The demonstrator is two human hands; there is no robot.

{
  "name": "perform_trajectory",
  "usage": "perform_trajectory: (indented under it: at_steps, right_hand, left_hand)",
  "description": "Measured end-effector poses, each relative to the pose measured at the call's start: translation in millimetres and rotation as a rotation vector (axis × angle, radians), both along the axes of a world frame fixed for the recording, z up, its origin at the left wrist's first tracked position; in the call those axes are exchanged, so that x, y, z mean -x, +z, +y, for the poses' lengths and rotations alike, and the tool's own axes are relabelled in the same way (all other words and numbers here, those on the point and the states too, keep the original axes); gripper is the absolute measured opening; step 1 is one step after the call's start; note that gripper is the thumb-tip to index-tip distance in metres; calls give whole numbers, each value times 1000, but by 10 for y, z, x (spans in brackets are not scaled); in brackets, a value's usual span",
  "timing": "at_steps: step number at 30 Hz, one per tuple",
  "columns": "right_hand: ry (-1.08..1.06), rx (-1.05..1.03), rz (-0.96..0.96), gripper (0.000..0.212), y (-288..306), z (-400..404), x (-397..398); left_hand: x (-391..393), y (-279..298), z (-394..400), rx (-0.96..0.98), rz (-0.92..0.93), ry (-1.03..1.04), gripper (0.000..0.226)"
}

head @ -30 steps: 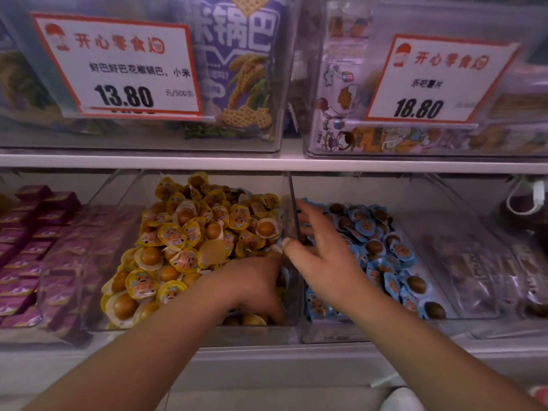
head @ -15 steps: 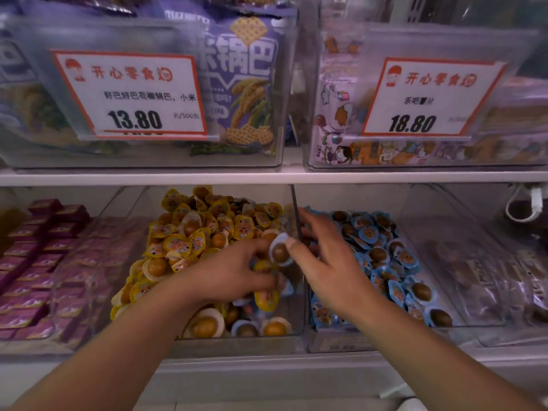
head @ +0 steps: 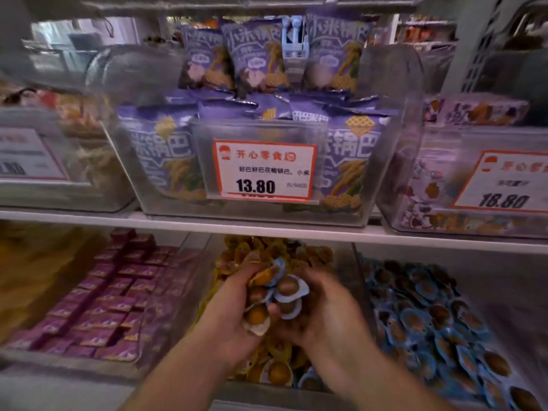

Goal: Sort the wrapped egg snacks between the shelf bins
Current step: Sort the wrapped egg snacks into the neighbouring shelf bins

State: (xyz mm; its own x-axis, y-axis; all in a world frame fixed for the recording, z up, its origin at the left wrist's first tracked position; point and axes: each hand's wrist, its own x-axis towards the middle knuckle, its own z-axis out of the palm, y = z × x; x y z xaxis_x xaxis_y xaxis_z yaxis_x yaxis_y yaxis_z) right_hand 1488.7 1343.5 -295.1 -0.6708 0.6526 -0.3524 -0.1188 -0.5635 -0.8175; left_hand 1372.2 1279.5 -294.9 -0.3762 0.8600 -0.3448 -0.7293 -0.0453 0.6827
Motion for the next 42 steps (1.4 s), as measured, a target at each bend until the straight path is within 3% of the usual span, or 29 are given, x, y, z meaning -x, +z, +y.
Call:
perform_trajectory:
  at_steps: [2, 7, 12, 14, 20, 23, 28, 30, 33, 35, 37, 40, 42]
  right_hand:
    - [-2, 195, 55, 51, -63, -9, 88]
    - [-91, 351, 168, 46, -146, -19, 239]
    - [-109, 330, 113, 52, -234, -44, 279]
    - [-96, 291, 100, 46, -263, -52, 275]
    - [-96, 53, -15, 21, -316, 37, 186]
    - [-117, -21, -26, 30, -270, 141, 99]
    - [-84, -170, -104, 27, -263, 202, 46]
    - [-28, -300, -172, 33, -270, 191, 51]
    - [32, -822, -483, 57, -259, 231, 19]
    - [11, -1038, -556, 71, -247, 239, -20]
    - [59, -1225, -550, 58, -268, 226, -47]
    - [364, -1359, -707, 28, -306, 180, -80]
    - [544, -1370, -842, 37, -330, 158, -92]
  left_hand:
    - [35, -24, -54, 74, 42, -14, 19]
    - [106, -18, -78, 103, 83, -46, 26]
    - [26, -44, -26, 94, 208, 113, 17]
    - [-24, -45, -6, 83, 253, 163, 16]
    - [40, -53, -2, 102, 439, 153, 16]
    - [158, -83, -56, 84, 582, 0, 25]
    - [241, -156, -122, 32, 568, -100, 39]
    - [251, -178, -103, 95, 776, -18, 33]
    - [287, -159, -110, 194, 1406, 121, 33]
    - [308, -142, -133, 252, 1612, 120, 40]
    - [350, -170, -149, 308, 1675, 82, 39]
    - [404, -192, -168, 318, 1691, 71, 35]
    - [398, -163, -185, 274, 1587, 123, 30]
